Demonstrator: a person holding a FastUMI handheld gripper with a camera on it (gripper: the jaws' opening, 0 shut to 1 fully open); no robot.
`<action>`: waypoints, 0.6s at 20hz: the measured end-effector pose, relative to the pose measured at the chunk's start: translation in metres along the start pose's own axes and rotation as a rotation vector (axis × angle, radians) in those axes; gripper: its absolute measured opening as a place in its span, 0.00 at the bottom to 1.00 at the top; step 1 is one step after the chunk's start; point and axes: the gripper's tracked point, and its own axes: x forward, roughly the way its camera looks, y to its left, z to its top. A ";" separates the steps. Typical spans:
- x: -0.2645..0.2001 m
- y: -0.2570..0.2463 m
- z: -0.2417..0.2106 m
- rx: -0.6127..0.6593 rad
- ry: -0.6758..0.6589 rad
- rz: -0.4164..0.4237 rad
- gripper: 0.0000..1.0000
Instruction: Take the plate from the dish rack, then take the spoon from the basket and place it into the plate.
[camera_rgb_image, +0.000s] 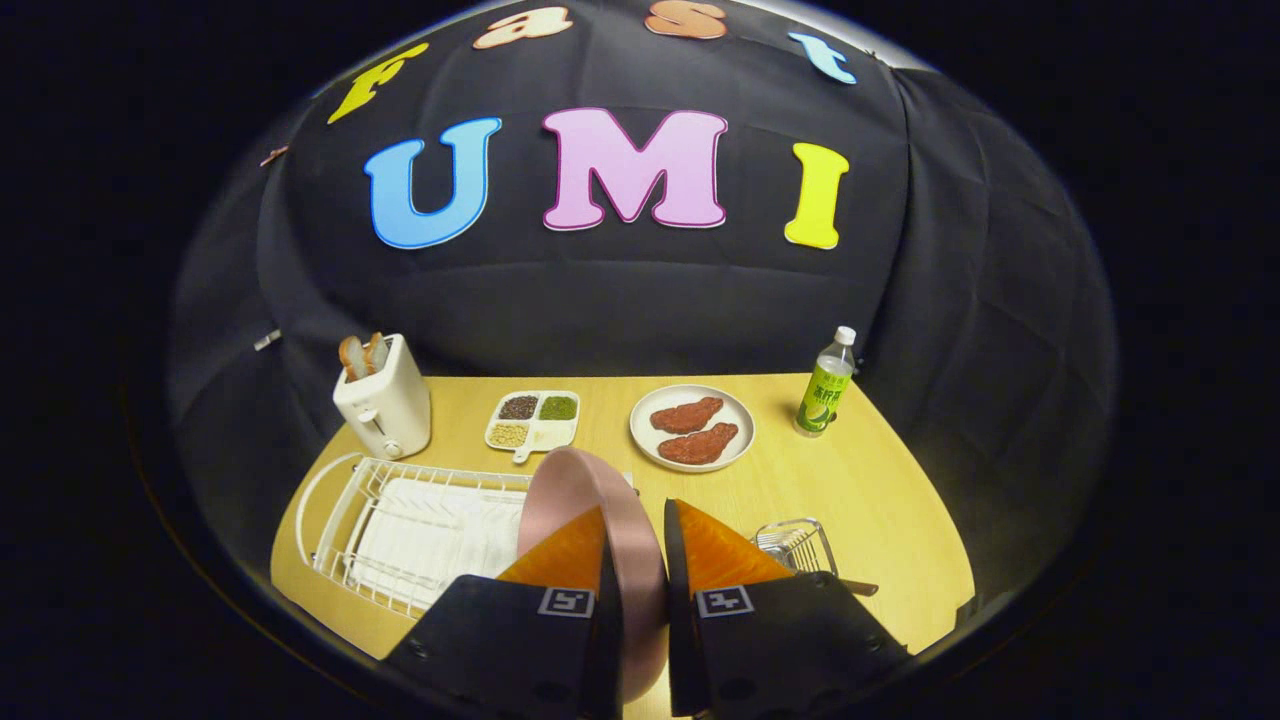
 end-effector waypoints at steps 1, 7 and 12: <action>-0.009 -0.006 -0.003 0.016 0.008 0.018 0.22; -0.059 -0.044 -0.046 0.070 0.083 0.131 0.22; -0.085 -0.069 -0.099 0.101 0.186 0.284 0.22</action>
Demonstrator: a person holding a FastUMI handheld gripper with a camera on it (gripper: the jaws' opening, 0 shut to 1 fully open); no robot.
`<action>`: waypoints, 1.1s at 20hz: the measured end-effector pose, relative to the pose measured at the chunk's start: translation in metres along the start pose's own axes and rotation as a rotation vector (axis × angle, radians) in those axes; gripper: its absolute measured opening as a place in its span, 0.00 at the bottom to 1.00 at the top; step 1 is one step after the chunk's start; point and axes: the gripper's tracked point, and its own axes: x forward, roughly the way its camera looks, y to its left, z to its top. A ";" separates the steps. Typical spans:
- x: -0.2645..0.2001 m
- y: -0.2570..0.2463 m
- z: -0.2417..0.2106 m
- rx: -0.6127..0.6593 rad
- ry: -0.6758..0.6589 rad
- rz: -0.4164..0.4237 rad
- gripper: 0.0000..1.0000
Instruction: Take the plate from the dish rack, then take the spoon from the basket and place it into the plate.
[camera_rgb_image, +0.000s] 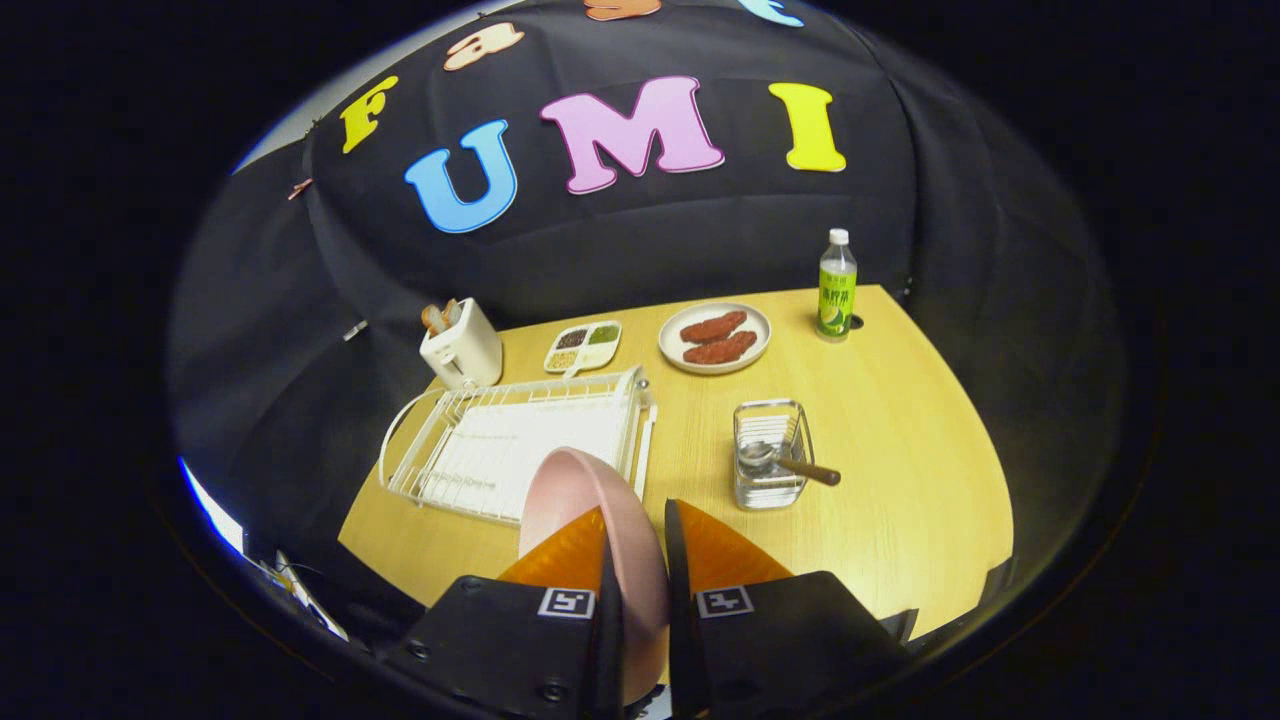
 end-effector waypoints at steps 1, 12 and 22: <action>0.000 -0.006 -0.012 0.010 0.027 0.026 0.22; 0.065 -0.073 -0.083 0.016 0.169 0.158 0.23; 0.080 -0.115 -0.089 -0.009 0.112 0.123 0.25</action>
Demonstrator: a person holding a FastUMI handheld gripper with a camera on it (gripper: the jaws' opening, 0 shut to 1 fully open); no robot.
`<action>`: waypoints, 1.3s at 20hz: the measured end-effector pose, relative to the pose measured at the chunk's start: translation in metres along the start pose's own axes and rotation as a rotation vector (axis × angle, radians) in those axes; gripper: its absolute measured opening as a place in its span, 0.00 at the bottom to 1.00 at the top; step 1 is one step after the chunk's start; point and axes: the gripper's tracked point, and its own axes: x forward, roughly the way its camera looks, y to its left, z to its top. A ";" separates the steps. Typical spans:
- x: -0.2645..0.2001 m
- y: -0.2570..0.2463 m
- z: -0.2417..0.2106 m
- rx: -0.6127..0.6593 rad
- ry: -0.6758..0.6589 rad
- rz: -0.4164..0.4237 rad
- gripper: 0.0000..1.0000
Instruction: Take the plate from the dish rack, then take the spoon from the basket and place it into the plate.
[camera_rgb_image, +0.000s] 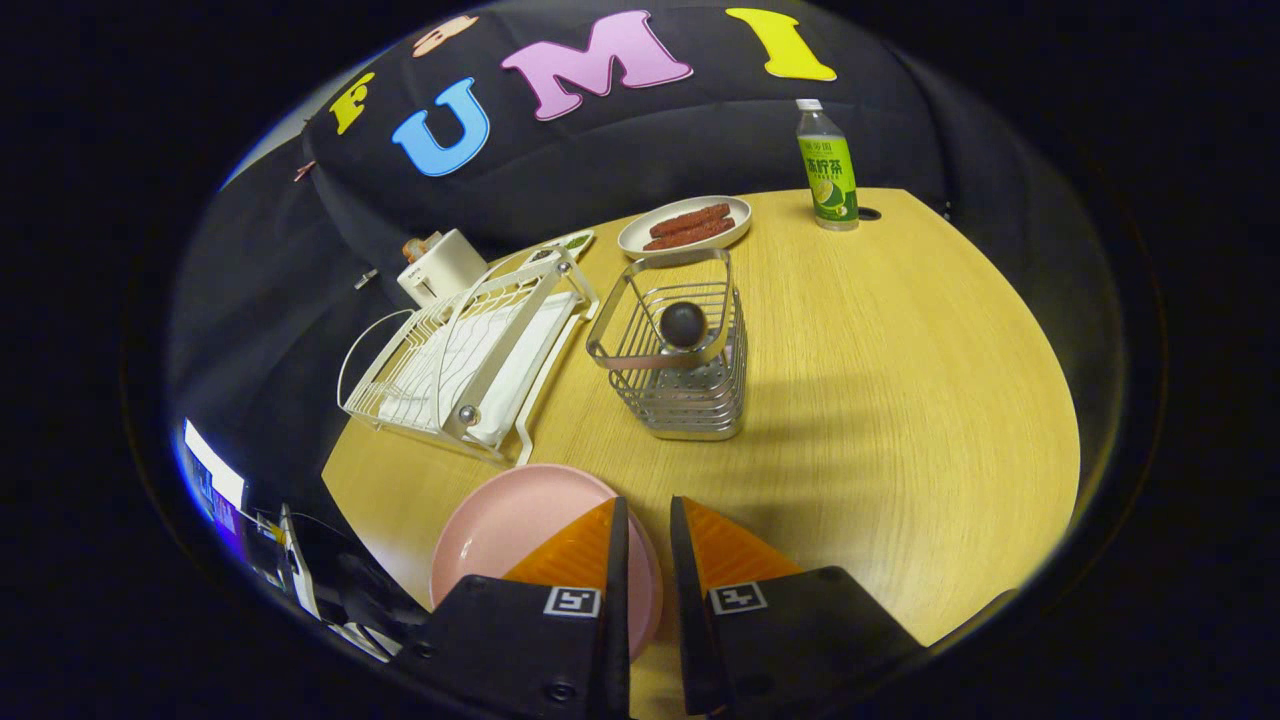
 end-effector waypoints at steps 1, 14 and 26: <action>-0.001 -0.001 0.002 -0.008 -0.013 -0.001 0.30; -0.038 0.004 0.081 -0.333 -0.433 -0.052 0.99; 0.016 -0.007 0.115 -0.397 -0.549 -0.109 0.61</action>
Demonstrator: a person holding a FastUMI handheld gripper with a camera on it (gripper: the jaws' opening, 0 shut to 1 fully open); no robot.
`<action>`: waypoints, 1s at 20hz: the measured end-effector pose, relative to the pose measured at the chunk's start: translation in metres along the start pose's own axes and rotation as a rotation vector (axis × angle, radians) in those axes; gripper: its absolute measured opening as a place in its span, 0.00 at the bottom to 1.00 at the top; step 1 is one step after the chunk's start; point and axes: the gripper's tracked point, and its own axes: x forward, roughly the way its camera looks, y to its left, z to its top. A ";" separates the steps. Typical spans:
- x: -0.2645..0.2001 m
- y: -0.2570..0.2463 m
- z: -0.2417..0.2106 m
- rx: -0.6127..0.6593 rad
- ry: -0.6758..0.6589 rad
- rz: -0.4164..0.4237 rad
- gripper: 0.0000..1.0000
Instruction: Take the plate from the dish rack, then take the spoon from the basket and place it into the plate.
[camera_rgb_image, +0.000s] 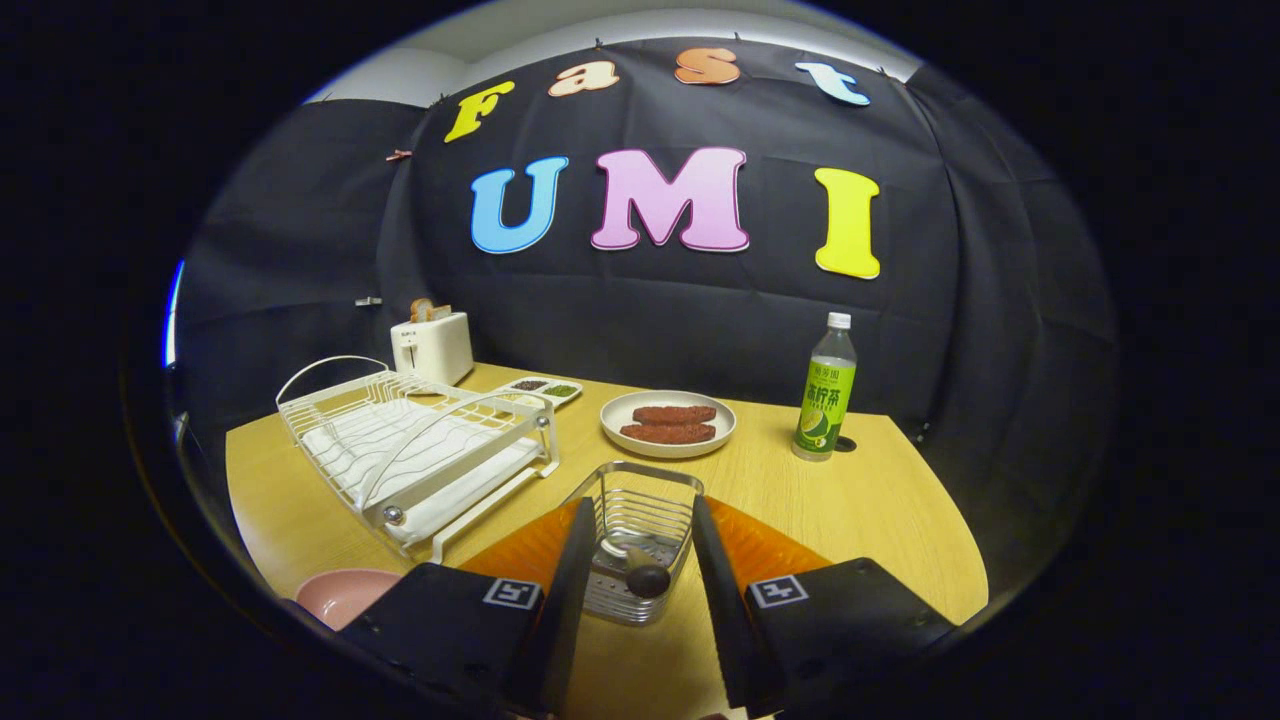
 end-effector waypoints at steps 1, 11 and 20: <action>0.001 0.003 0.000 -0.003 -0.004 0.007 0.61; 0.009 0.010 -0.007 -0.010 0.037 0.013 0.20; 0.011 -0.002 0.022 0.004 0.098 0.036 0.16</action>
